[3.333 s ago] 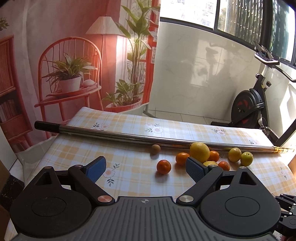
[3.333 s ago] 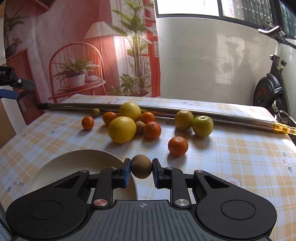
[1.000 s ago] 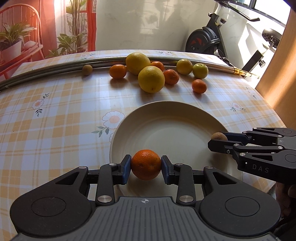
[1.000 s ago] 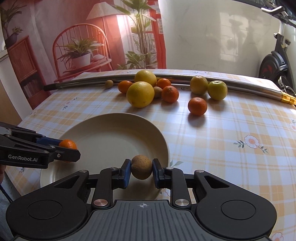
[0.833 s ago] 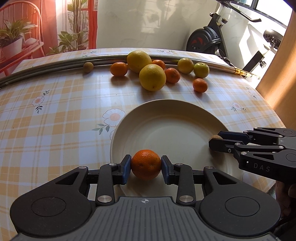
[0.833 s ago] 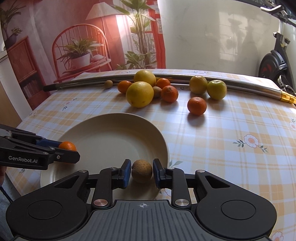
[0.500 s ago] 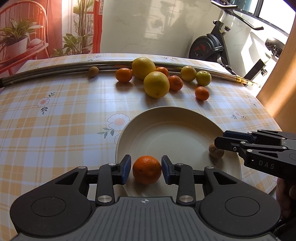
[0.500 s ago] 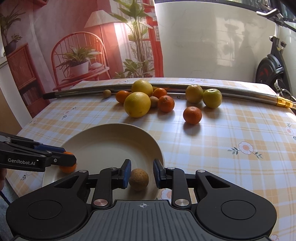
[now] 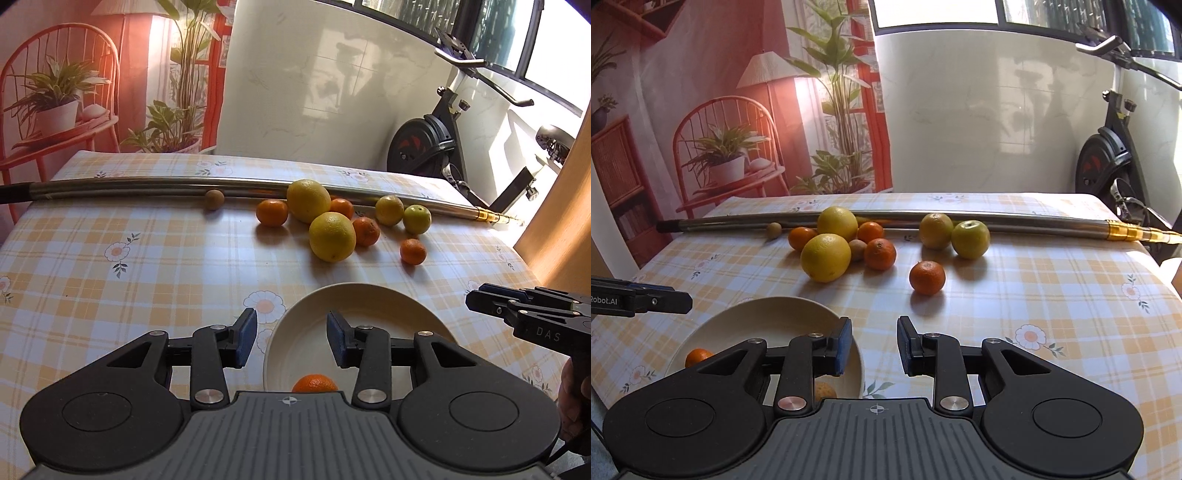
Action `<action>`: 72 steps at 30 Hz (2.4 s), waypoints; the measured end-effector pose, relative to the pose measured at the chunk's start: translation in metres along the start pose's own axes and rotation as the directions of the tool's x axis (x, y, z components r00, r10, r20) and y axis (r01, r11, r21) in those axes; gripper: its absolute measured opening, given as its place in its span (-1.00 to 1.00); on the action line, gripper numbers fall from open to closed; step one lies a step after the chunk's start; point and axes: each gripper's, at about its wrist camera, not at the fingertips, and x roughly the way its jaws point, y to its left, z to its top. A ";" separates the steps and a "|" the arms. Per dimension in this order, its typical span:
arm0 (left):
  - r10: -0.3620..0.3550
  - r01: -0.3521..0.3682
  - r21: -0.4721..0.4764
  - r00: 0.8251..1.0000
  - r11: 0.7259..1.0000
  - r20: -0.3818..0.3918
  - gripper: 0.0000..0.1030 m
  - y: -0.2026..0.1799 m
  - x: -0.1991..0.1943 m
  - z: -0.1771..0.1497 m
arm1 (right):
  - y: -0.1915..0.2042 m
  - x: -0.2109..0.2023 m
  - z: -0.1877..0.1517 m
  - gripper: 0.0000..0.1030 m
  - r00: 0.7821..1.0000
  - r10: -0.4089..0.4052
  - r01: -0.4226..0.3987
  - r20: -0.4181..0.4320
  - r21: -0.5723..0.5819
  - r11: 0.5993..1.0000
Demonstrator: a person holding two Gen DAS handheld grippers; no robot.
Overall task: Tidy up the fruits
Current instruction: 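Open the right tool to drop the kiwi in the plate while the left tool releases the tangerine there, then grasp a green apple with the right tool while the left tool grasps another brown kiwi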
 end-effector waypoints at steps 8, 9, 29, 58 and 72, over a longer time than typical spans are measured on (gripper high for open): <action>0.076 -0.070 -0.069 0.993 0.995 0.090 -0.02 0.032 -0.016 0.028 | -0.027 -0.005 0.026 -0.46 0.997 -0.045 0.045 0.065 0.004 0.999; 0.083 -0.076 -0.076 0.992 0.994 0.094 -0.02 0.035 -0.017 0.030 | -0.030 -0.004 0.029 -0.44 0.996 -0.052 0.052 0.072 0.005 0.999; 0.185 -0.170 -0.128 0.975 0.977 0.120 -0.02 0.064 -0.005 0.050 | -0.063 0.028 0.036 -0.22 0.995 -0.077 0.076 0.070 0.025 0.997; 0.224 -0.211 -0.101 0.963 0.972 0.150 -0.02 0.061 0.044 0.079 | -0.092 0.135 0.051 -0.07 0.984 -0.142 0.145 0.102 -0.020 0.989; 0.203 -0.192 -0.098 0.972 0.976 0.115 -0.02 0.057 0.072 0.088 | -0.091 0.172 0.055 0.00 0.985 -0.146 0.152 0.089 -0.064 0.986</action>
